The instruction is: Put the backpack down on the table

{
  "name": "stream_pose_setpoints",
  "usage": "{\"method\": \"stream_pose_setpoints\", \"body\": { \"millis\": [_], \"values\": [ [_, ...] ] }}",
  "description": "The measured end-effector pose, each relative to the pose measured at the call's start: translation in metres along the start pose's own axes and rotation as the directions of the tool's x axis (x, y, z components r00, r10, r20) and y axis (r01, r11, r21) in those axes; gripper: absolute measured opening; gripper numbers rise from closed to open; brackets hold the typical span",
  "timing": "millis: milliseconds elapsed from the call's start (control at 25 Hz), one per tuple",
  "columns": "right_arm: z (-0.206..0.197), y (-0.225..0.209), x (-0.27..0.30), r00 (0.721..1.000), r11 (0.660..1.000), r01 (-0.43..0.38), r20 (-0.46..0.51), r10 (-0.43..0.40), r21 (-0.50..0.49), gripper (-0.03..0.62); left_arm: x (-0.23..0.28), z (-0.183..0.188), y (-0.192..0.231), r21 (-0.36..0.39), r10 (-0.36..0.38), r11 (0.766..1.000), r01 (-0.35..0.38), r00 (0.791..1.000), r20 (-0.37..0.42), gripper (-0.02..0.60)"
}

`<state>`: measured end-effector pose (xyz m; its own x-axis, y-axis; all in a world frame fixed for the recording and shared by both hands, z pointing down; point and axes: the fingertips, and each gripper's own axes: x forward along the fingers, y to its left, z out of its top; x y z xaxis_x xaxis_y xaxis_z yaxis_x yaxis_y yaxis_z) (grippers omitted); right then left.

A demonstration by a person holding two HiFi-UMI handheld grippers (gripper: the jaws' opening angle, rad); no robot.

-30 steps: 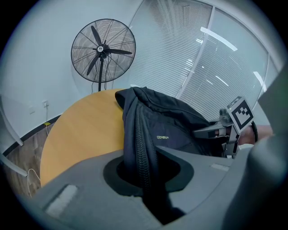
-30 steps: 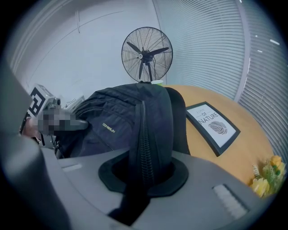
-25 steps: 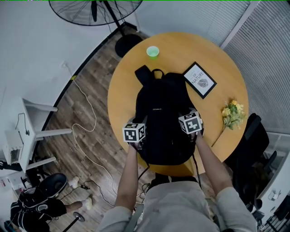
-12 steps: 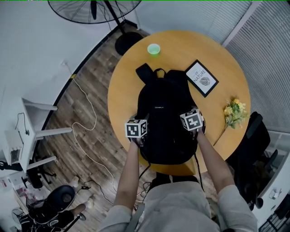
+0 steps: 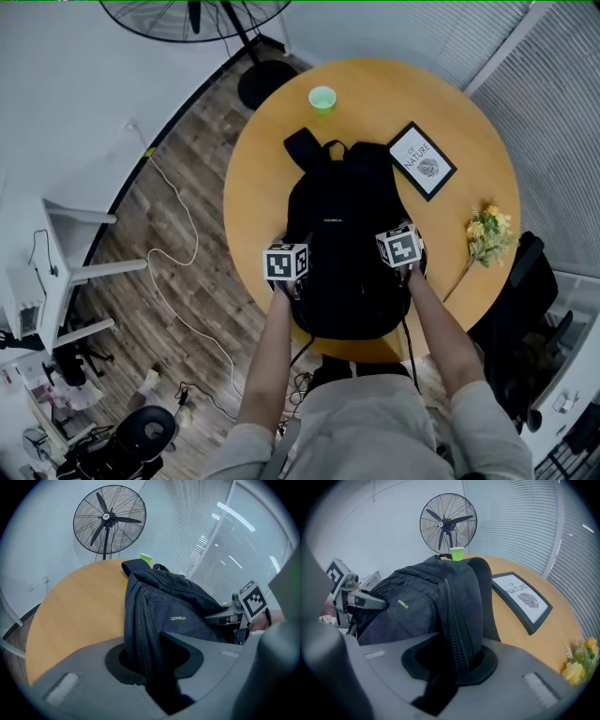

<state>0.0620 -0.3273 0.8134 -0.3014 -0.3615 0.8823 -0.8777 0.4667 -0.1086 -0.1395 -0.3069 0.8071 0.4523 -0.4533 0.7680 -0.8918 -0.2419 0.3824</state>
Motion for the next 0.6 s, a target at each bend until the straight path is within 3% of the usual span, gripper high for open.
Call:
{"method": "stream_pose_setpoints", "body": {
  "millis": [400,600],
  "values": [
    [-0.002,-0.004,0.003,1.0,0.999,0.012,0.001,-0.012,0.041,0.092,0.001,-0.002,0.004,-0.011,-0.003,1.0,0.003,1.0,0.001,0.123],
    [-0.002,-0.01,-0.008,0.998,0.997,0.051,0.03,-0.053,0.054,0.172,-0.006,0.002,0.006,0.016,0.016,1.0,-0.017,1.0,0.017,0.174]
  ]
}}
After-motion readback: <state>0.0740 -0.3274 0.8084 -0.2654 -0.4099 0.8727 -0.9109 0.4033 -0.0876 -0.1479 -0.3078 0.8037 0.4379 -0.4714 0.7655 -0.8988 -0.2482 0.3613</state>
